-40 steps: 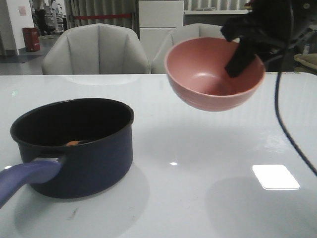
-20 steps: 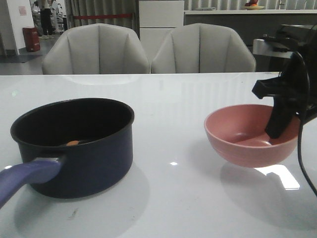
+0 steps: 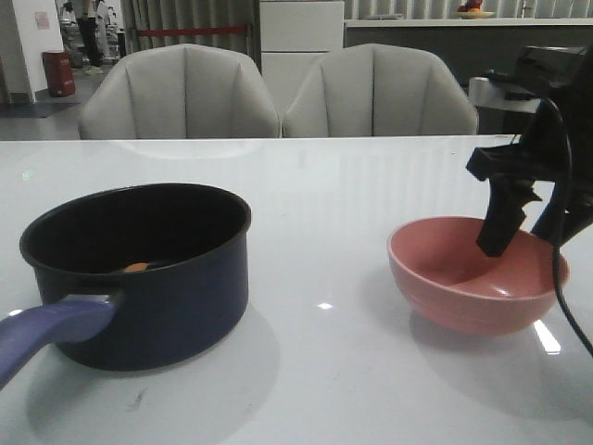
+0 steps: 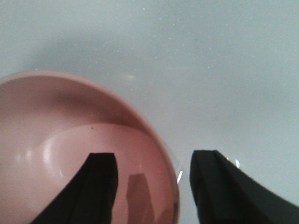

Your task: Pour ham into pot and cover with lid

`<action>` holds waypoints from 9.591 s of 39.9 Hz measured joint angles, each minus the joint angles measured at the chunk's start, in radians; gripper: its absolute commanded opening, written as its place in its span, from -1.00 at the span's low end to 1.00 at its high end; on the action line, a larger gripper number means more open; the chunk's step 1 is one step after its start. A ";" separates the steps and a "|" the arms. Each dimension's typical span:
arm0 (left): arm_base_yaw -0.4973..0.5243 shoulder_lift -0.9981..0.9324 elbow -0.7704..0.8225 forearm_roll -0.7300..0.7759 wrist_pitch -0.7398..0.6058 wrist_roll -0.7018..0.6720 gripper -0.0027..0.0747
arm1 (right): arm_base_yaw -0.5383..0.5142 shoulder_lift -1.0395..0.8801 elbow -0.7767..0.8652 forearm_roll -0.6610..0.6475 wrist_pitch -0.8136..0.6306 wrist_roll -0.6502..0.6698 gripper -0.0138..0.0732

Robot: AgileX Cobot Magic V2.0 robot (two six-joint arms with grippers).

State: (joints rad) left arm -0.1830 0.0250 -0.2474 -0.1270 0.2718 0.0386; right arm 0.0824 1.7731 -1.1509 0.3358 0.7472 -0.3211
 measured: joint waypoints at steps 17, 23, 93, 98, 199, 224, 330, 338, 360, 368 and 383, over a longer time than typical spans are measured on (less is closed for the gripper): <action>0.000 0.000 0.000 0.000 0.002 0.000 0.60 | 0.008 -0.429 0.159 0.035 -0.123 0.000 0.39; 0.000 0.000 0.000 0.000 0.002 0.000 0.60 | 0.067 -0.636 0.329 0.042 -0.285 0.000 0.39; 0.210 0.520 -0.351 -0.001 0.362 -0.102 0.81 | 0.256 -1.398 0.929 0.059 -0.668 -0.015 -0.34; 0.290 0.680 -0.428 -0.009 0.416 -0.120 0.81 | 0.256 -1.398 0.929 0.059 -0.668 -0.015 -0.34; 0.318 1.751 -1.056 0.067 0.821 -0.027 -0.64 | 0.256 -1.398 0.929 0.059 -0.668 -0.015 -0.34; -0.118 1.688 -1.358 0.066 0.972 0.030 -0.64 | 0.256 -1.398 0.929 0.059 -0.668 -0.015 -0.34; -0.277 1.772 -1.311 0.082 0.959 0.026 0.53 | 0.256 -1.398 0.929 0.059 -0.668 -0.015 -0.34; -0.275 1.679 -1.307 0.089 0.960 0.026 0.53 | 0.256 -1.398 0.929 0.059 -0.668 -0.015 -0.34; -0.128 1.045 -0.978 0.091 0.801 0.024 0.21 | 0.256 -1.398 0.929 0.059 -0.668 -0.015 -0.34; -0.126 0.771 -0.754 0.091 0.656 0.024 0.04 | 0.256 -1.398 0.929 0.059 -0.668 -0.015 -0.34; -0.126 0.291 -0.407 0.091 0.546 0.024 -0.52 | 0.256 -1.398 0.929 0.059 -0.668 -0.015 -0.34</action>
State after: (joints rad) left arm -0.3092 0.3164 -0.6545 -0.0359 0.8175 0.0629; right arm 0.3380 0.3751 -0.2220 0.3945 0.0795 -0.3357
